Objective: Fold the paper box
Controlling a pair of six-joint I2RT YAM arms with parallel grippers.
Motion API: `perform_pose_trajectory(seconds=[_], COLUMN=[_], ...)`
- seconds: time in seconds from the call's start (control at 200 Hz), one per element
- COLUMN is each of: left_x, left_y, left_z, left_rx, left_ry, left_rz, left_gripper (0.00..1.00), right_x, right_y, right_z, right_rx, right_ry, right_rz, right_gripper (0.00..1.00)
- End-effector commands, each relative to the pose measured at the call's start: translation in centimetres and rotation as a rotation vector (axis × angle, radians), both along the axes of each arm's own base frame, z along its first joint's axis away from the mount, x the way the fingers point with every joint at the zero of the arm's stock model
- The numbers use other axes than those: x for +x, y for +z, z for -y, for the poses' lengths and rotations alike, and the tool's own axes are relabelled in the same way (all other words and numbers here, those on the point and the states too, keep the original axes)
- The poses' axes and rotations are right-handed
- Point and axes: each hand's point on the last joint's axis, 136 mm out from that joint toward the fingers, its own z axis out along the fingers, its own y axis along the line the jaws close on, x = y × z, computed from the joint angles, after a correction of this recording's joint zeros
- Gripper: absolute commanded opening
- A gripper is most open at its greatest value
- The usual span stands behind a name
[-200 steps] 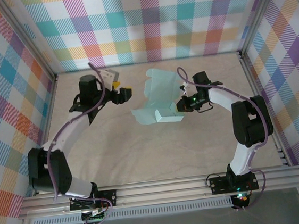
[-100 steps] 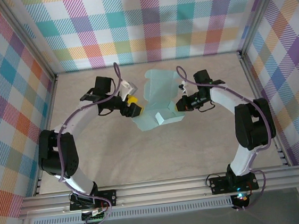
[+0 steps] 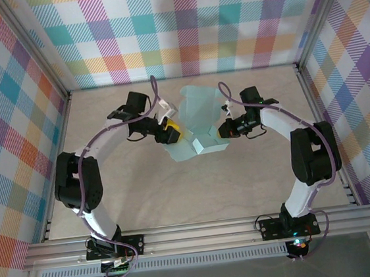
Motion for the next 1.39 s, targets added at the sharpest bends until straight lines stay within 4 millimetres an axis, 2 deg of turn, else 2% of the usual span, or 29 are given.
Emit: perform_pose_trajectory(seconds=[0.0,0.1,0.245,0.33,0.41,0.46,0.71,0.865,1.05,1.12,1.19,1.23,1.295,1.315,1.34,1.39], left_x=[-0.4,-0.2,0.0,0.0,-0.1,-0.2,-0.6,-0.2,0.3,0.3,0.3,0.3,0.4,0.6,0.7,0.9], left_y=[0.2,0.0,0.0,0.1,0.2,0.4,0.8,0.2,-0.6,-1.0,-1.1,-1.1,-1.0,-1.0,-0.7,-0.2], left_z=[0.9,1.1,1.2,1.2,1.2,1.3,1.6,1.6,2.3,2.5,2.6,2.5,2.4,2.4,2.3,2.2], left_rx=[-0.006,-0.006,-0.003,-0.003,-0.007,-0.018,-0.044,-0.034,-0.008,0.014,0.019,0.019,0.022,0.021,0.019,0.009], left_ry=[-0.034,-0.026,-0.016,-0.013,-0.01,-0.013,-0.032,-0.02,-0.011,-0.005,-0.002,0.0,0.016,0.024,0.036,0.054], left_rz=[-0.011,-0.018,-0.018,-0.013,-0.01,-0.006,-0.016,-0.027,-0.036,-0.029,-0.031,-0.029,-0.016,-0.009,0.002,0.028], left_gripper=[0.49,0.41,0.19,0.21,0.38,0.44,0.46,0.44,0.32,0.21,0.2,0.22,0.33,0.4,0.44,0.56], right_x=[-0.6,-0.6,-0.6,-0.4,-0.2,-0.1,0.2,0.1,0.0,0.0,0.1,0.3,0.7,0.9,1.1,1.8], right_y=[2.1,2.0,1.8,1.6,1.3,1.2,0.6,0.9,1.1,1.0,0.9,0.9,0.8,0.8,0.8,0.6], right_z=[-0.9,-1.0,-1.0,-0.8,-0.5,-0.3,-0.2,-0.5,-0.3,-0.3,-0.2,-0.1,0.4,0.6,0.8,1.7], right_rx=[0.045,0.045,0.035,0.016,-0.01,-0.02,-0.031,-0.014,-0.022,-0.025,-0.03,-0.041,-0.07,-0.085,-0.099,-0.148], right_ry=[0.048,0.048,0.047,0.038,0.023,0.015,-0.001,0.005,0.005,0.003,-0.002,-0.01,-0.028,-0.038,-0.05,-0.089], right_rz=[0.04,0.037,0.032,0.035,0.035,0.038,0.022,0.022,0.028,0.026,0.027,0.035,0.055,0.063,0.077,0.116], right_gripper=[0.0,0.0,0.0,0.0,0.0,0.0,0.0,0.0,0.0,0.0,0.0,0.0,0.0,0.0,0.0,0.0])
